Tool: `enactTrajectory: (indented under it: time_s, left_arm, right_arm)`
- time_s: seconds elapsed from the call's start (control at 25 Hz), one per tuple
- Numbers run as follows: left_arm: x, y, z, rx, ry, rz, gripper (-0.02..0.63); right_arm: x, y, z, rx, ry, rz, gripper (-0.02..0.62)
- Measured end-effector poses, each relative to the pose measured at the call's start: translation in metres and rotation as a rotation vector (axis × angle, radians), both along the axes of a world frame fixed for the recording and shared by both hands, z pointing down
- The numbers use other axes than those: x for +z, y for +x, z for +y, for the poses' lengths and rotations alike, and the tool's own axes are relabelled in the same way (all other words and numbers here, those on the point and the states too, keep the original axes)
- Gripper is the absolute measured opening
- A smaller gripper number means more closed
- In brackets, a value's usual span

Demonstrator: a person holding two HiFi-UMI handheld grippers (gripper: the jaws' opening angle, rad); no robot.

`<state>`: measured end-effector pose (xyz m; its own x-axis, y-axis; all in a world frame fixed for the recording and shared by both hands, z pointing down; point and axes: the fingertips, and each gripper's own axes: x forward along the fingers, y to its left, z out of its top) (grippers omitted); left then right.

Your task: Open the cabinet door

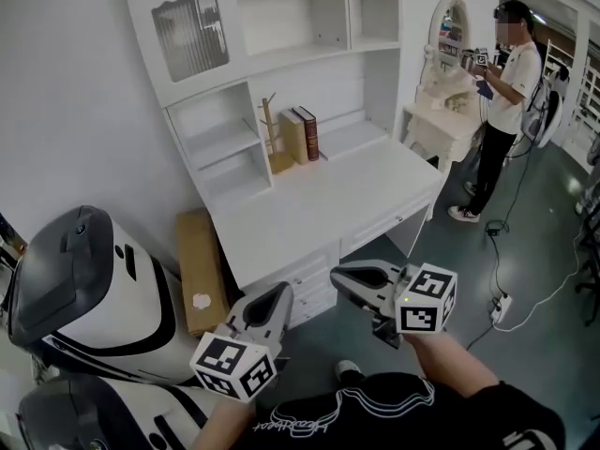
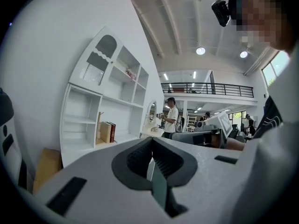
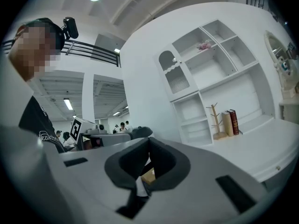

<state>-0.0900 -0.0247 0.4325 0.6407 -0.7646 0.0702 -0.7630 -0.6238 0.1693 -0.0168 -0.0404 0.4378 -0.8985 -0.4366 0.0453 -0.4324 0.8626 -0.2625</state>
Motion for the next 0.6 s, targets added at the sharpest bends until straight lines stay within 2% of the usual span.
enactTrajectory:
  time_s: [0.16, 0.4, 0.6]
  left_arm:
    - [0.003, 0.007, -0.059, -0.037, 0.011, 0.021, 0.003]
    - [-0.002, 0.044, -0.142, -0.005, 0.017, -0.035, 0.003]
    - [-0.032, 0.067, -0.2, -0.016, 0.064, -0.068, 0.003]
  right_arm:
    - [0.007, 0.011, -0.06, -0.01, 0.004, 0.021, 0.005]
    - [0.005, 0.036, -0.149, -0.031, -0.001, 0.02, 0.005]
    - [-0.021, 0.053, -0.21, -0.03, 0.063, 0.005, 0.005]
